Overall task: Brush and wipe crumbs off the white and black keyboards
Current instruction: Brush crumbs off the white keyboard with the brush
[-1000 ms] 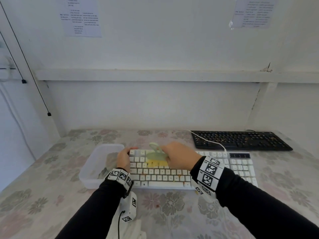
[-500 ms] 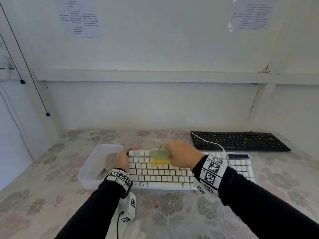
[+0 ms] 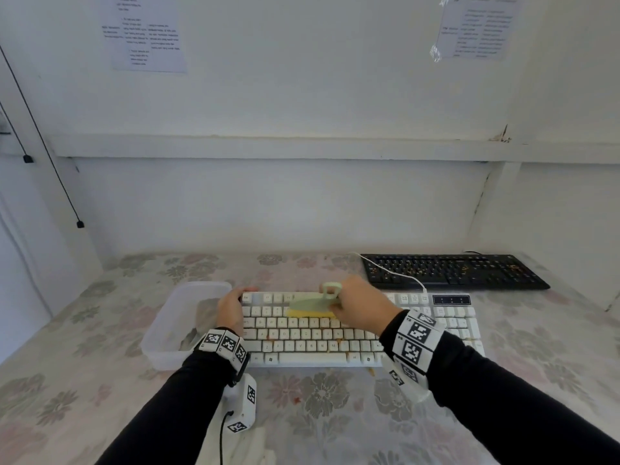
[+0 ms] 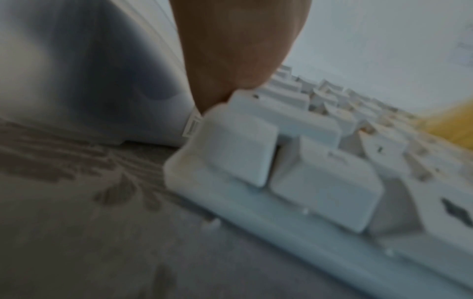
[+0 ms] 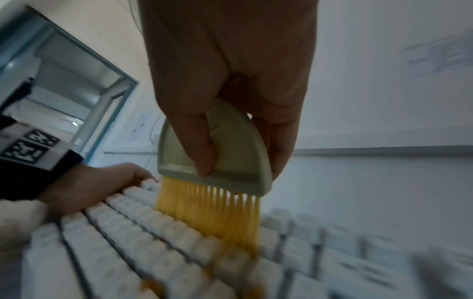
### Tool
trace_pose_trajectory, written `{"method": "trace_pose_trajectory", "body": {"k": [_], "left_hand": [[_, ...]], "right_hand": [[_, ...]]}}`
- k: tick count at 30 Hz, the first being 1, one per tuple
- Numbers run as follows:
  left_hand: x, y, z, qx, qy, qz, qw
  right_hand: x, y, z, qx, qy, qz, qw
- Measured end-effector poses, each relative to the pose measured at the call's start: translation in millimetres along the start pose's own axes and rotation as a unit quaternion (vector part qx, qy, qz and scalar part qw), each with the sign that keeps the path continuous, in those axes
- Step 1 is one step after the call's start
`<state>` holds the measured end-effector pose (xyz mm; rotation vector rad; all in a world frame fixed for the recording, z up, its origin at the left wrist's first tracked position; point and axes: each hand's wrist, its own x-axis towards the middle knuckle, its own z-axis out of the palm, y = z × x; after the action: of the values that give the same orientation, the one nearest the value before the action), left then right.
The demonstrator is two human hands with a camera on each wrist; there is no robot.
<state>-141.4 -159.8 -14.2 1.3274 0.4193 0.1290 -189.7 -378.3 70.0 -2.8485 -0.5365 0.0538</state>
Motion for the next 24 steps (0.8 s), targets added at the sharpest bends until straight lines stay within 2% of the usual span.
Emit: {"method": "trace_pose_trajectory", "body": {"k": [4, 9, 13, 18, 21, 24], "left_hand": [[-2.7, 2.5, -0.2, 0.010, -0.006, 0.011, 1.000], [-0.6, 1.2, -1.4, 0.022, -0.004, 0.008, 1.000], [-3.6, 2.0, -0.7, 0.037, -0.005, 0.020, 0.999], [-8.5, 5.0, 0.9, 0.024, 0.000, 0.013, 1.000], [-10.1, 6.0, 1.1, 0.019, 0.001, 0.013, 1.000], [-10.0, 5.2, 1.1, 0.017, 0.009, 0.018, 1.000]], "right_hand": [[-17.6, 35.8, -10.6, 0.016, 0.005, 0.034, 0.999], [-39.1, 76.4, -24.5, -0.028, 0.005, 0.085, 0.996], [-55.8, 81.9, -47.4, -0.065, -0.002, 0.128, 0.990], [-52.1, 50.8, -58.8, 0.015, 0.066, 0.035, 0.997], [-32.1, 17.3, -43.1, 0.068, 0.040, -0.034, 0.996], [-6.4, -19.6, -20.4, 0.110, 0.009, -0.067, 0.992]]}}
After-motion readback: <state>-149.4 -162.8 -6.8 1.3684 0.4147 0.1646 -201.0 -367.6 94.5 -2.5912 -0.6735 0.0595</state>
